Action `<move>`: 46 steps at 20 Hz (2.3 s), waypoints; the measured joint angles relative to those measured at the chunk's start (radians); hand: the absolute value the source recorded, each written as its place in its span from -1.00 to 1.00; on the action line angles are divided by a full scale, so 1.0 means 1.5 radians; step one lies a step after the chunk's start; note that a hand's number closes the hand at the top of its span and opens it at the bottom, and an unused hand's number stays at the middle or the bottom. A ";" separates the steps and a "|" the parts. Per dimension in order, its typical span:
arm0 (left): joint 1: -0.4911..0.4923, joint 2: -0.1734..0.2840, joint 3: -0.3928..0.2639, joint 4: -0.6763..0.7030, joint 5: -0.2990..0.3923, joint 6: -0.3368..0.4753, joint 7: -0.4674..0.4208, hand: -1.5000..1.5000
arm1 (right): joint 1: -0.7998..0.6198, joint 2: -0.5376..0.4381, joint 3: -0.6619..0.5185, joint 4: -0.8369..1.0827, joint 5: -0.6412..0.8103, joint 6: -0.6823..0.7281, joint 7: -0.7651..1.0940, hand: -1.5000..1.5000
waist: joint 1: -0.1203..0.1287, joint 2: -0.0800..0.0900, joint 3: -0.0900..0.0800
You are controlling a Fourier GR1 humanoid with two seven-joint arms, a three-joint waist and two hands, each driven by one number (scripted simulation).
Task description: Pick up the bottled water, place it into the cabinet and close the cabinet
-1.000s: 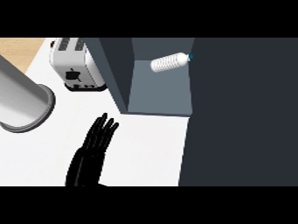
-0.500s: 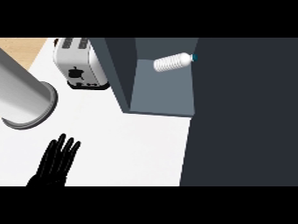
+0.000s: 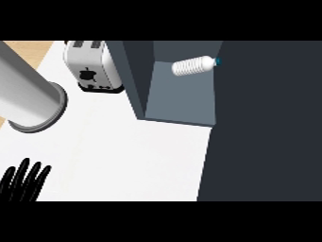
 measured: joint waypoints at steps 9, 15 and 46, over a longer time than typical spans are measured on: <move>0.024 0.059 0.038 0.002 0.020 -0.069 -0.016 -1.00 | -0.189 0.005 0.010 0.007 -0.010 0.031 0.111 1.00 | 0.032 0.006 -0.003; 0.023 0.082 0.060 0.012 0.028 -0.092 -0.016 -1.00 | -0.275 0.031 0.026 0.015 -0.024 0.043 0.178 1.00 | 0.043 0.012 -0.006; 0.031 0.128 0.129 0.023 0.077 -0.139 0.011 -1.00 | -0.602 0.291 -0.158 0.379 -0.301 -0.006 0.391 1.00 | 0.050 0.017 0.002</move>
